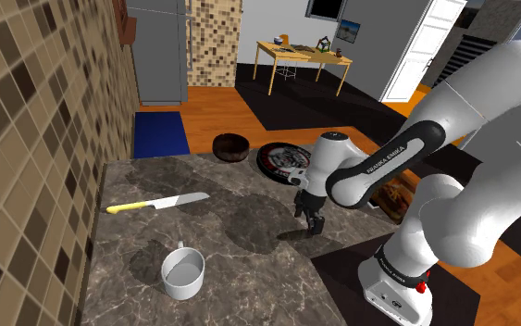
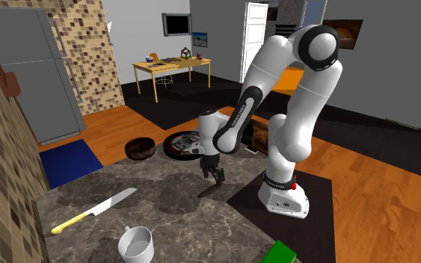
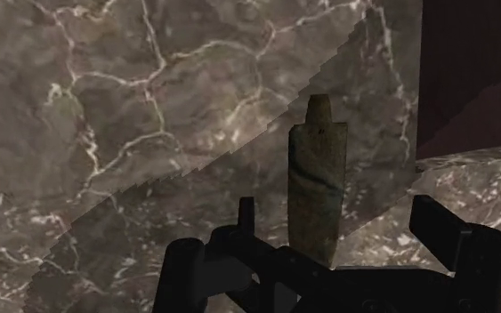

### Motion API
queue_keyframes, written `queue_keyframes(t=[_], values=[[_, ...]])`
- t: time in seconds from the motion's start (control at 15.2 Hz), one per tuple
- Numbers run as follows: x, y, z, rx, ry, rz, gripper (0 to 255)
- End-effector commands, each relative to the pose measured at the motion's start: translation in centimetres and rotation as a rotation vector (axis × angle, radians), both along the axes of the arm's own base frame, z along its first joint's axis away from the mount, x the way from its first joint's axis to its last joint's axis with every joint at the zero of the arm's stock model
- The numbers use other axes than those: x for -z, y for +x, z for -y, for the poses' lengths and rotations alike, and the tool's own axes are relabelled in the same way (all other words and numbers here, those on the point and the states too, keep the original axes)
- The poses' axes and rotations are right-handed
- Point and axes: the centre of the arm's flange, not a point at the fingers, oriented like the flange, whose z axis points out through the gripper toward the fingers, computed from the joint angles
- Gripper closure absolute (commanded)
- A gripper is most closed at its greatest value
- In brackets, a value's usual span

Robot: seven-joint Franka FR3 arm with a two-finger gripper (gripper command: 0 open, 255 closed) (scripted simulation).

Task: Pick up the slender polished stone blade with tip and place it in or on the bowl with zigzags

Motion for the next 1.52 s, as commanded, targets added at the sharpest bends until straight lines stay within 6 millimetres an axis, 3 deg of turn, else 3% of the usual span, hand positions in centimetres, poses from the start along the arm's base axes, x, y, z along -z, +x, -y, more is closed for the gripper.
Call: queue_keyframes(t=[0.0, 0.2, 0.73, 0.79, 1.45], values=[[1.1, 0.0, -0.1, -0.004, 0.000, 0.001, 0], [3.0, -0.2, -0.2, -0.004, 0.000, 0.001, 0], [3.0, -0.2, -0.3, -0.004, 0.000, 0.001, 0], [3.0, -0.2, -0.3, -0.004, 0.000, 0.001, 255], [2.5, -0.2, -0.2, -0.004, 0.000, 0.001, 255]])
